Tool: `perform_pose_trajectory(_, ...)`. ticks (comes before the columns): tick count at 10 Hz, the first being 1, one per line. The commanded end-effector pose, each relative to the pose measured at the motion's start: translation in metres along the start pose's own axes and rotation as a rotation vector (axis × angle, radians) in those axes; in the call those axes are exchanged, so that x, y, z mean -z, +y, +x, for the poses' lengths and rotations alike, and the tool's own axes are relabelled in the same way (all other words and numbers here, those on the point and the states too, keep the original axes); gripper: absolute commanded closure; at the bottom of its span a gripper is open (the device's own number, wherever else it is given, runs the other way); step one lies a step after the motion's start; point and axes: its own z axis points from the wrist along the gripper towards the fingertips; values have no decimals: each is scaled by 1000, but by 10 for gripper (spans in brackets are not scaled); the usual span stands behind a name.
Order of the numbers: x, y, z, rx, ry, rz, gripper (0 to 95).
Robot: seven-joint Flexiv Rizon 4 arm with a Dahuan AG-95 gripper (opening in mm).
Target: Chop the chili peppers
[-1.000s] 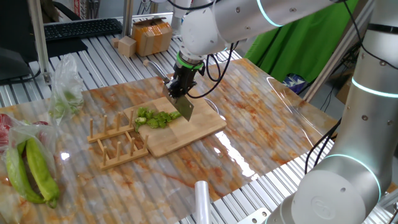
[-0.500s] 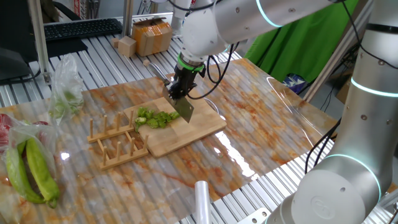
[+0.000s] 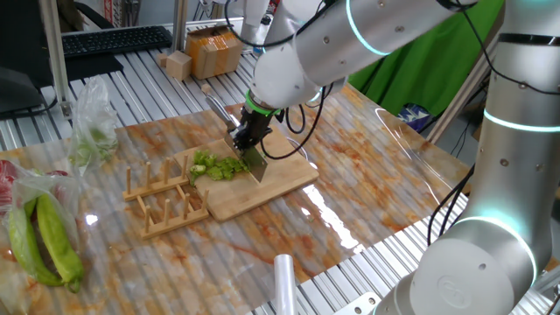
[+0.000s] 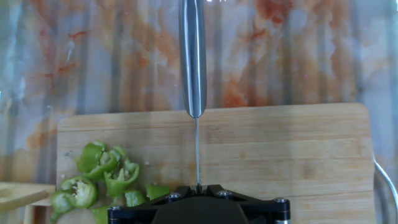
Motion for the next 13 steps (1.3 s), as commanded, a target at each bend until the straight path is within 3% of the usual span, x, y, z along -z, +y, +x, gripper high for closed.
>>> perform_pose_trajectory(1, -6, 1, 1, -7, 6, -17, 950)
perform_pose_trajectory(3, -1, 0, 2, -28, 21, -27, 950)
perform_pose_trajectory(4, 2, 1, 4, -50, 25, -46, 950)
perform_pose_trajectory(6, 6, 4, 5, -98, 12, -81, 950)
perform_pose_trajectory(8, 7, 16, 2, -126, -6, -98, 950)
perform_pose_trajectory(10, 7, 17, 2, -94, -26, -71, 950)
perform_pose_trajectory(11, 6, 17, 2, -52, -62, -16, 950)
perform_pose_trajectory(13, 6, 15, 2, -29, -92, 6, 950)
